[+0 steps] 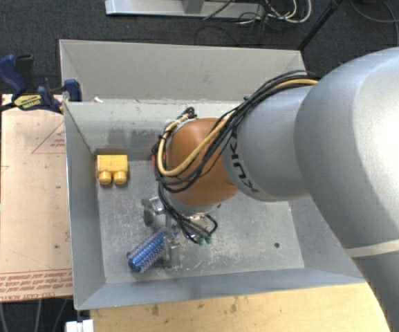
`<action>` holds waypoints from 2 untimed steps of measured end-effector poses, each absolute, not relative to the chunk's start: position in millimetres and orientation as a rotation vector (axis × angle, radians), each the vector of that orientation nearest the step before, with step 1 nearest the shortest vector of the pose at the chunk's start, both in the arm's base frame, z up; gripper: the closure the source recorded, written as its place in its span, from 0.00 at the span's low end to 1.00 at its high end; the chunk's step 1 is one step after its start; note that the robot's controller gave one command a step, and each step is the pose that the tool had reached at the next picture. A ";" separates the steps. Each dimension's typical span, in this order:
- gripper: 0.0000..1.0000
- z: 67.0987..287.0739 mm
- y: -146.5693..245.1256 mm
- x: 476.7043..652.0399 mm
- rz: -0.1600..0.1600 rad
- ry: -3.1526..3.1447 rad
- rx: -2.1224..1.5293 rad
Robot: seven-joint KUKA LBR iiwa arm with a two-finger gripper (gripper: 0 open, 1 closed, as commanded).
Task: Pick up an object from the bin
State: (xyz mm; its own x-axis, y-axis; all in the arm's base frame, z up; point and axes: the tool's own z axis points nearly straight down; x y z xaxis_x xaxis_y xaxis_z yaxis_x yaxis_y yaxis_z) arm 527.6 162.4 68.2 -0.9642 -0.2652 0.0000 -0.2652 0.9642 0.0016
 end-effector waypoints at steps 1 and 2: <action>0.00 68.2 162.7 527.8 -0.003 -3.114 0.417; 0.00 68.2 162.9 528.1 -0.003 -3.115 0.413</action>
Offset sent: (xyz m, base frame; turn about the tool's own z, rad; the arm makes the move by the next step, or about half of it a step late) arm 0.0000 0.0000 0.0000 0.0000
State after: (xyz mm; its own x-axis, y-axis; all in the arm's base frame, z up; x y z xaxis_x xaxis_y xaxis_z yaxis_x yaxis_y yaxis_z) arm 528.1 162.9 68.2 -0.9654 -0.2608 -0.0005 -0.2608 0.9654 0.0017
